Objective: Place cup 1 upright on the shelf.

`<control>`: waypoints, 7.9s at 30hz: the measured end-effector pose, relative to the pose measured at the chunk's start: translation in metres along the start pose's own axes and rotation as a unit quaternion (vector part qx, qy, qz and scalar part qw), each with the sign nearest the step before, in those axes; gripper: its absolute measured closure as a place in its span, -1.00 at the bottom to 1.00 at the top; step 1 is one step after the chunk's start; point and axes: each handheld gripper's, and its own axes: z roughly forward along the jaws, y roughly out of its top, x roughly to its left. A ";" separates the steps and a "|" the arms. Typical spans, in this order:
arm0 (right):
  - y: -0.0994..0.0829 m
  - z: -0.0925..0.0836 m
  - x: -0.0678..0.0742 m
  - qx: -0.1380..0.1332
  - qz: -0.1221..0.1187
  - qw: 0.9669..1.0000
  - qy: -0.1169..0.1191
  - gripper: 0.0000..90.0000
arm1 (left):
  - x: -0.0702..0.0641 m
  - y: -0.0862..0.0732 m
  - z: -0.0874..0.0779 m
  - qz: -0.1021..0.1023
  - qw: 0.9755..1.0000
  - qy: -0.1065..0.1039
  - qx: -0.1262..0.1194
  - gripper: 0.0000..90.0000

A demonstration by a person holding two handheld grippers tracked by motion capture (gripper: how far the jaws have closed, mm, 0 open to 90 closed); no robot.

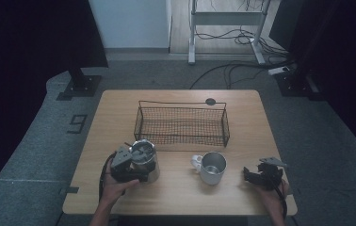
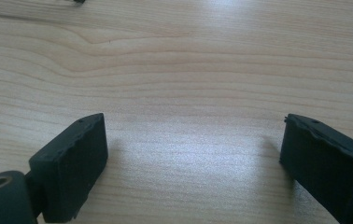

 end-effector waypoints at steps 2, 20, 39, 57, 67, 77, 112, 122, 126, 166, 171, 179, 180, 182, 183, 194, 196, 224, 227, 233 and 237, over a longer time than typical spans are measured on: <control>0.000 0.000 0.000 0.000 0.000 1.000 0.000 -0.84 | 0.000 0.000 0.000 0.004 1.000 0.000 -0.001 -0.96; 0.000 0.000 0.000 -0.001 0.000 1.000 0.000 -0.83 | -0.004 0.003 -0.006 0.019 1.000 0.011 -0.011 -0.91; 0.000 0.000 -0.001 -0.001 0.000 1.000 -0.001 -0.82 | -0.004 0.007 -0.019 0.012 0.999 0.011 -0.028 -0.91; 0.000 0.000 -0.001 -0.003 0.003 1.000 -0.003 -0.79 | 0.000 0.013 -0.024 0.004 1.000 0.009 -0.025 -0.91; 0.000 0.000 -0.001 -0.003 0.004 1.000 -0.003 -0.79 | -0.003 0.023 -0.025 0.006 1.000 0.012 -0.027 -0.91; 0.000 0.000 -0.001 -0.003 0.004 1.000 -0.004 -0.78 | -0.003 0.030 -0.024 0.007 0.999 0.013 -0.029 -0.91; 0.000 -0.001 -0.001 -0.004 0.006 1.000 -0.005 -0.76 | -0.001 0.057 -0.016 0.010 0.999 0.008 -0.033 -0.91; 0.000 -0.001 -0.001 -0.004 0.006 1.000 -0.005 -0.76 | 0.000 0.065 -0.014 0.011 0.999 0.009 -0.036 -0.91; 0.000 -0.001 -0.001 -0.004 0.006 1.000 -0.005 -0.76 | 0.000 0.067 -0.012 0.012 0.999 0.010 -0.035 -0.91; 0.000 0.000 -0.002 -0.004 0.006 1.000 -0.006 -0.76 | 0.012 0.095 0.002 0.008 0.999 0.027 -0.035 -0.91; 0.000 0.000 -0.002 -0.004 0.006 1.000 -0.006 -0.76 | 0.011 0.100 0.004 0.012 0.999 0.028 -0.034 -0.91; 0.000 0.000 -0.001 -0.004 0.007 1.000 -0.007 -0.76 | 0.011 0.105 0.009 0.018 0.999 0.029 -0.030 -0.91; 0.000 0.000 -0.001 -0.004 0.007 1.000 -0.007 -0.76 | 0.011 0.105 0.009 0.018 0.999 0.029 -0.030 -0.91; 0.000 0.000 -0.001 -0.004 0.007 1.000 -0.007 -0.76 | 0.012 0.106 0.012 0.016 0.999 0.028 -0.028 -0.91; 0.000 0.000 -0.002 -0.005 0.006 1.000 -0.007 -0.76 | 0.012 0.106 0.012 0.014 0.999 0.026 -0.028 -0.91; 0.000 0.000 -0.002 -0.005 0.006 1.000 -0.007 -0.75 | 0.016 0.111 0.016 0.008 0.999 0.021 -0.032 -0.91; 0.000 0.000 -0.002 -0.005 0.006 1.000 -0.007 -0.75 | 0.017 0.111 0.017 0.005 0.999 0.018 -0.031 -0.91; 0.000 0.000 -0.002 -0.004 0.007 1.000 -0.007 -0.74 | 0.022 0.125 0.025 0.002 0.999 0.026 -0.031 -0.91; 0.000 0.000 -0.002 -0.004 0.007 1.000 -0.007 -0.74 | 0.024 0.126 0.026 0.002 0.999 0.027 -0.030 -0.91; 0.000 0.000 -0.002 -0.004 0.007 1.000 -0.007 -0.74 | 0.026 0.127 0.028 0.000 0.999 0.027 -0.030 -0.91; 0.000 0.000 -0.002 -0.004 0.007 1.000 -0.007 -0.74 | 0.026 0.131 0.029 0.001 0.999 0.027 -0.030 -0.91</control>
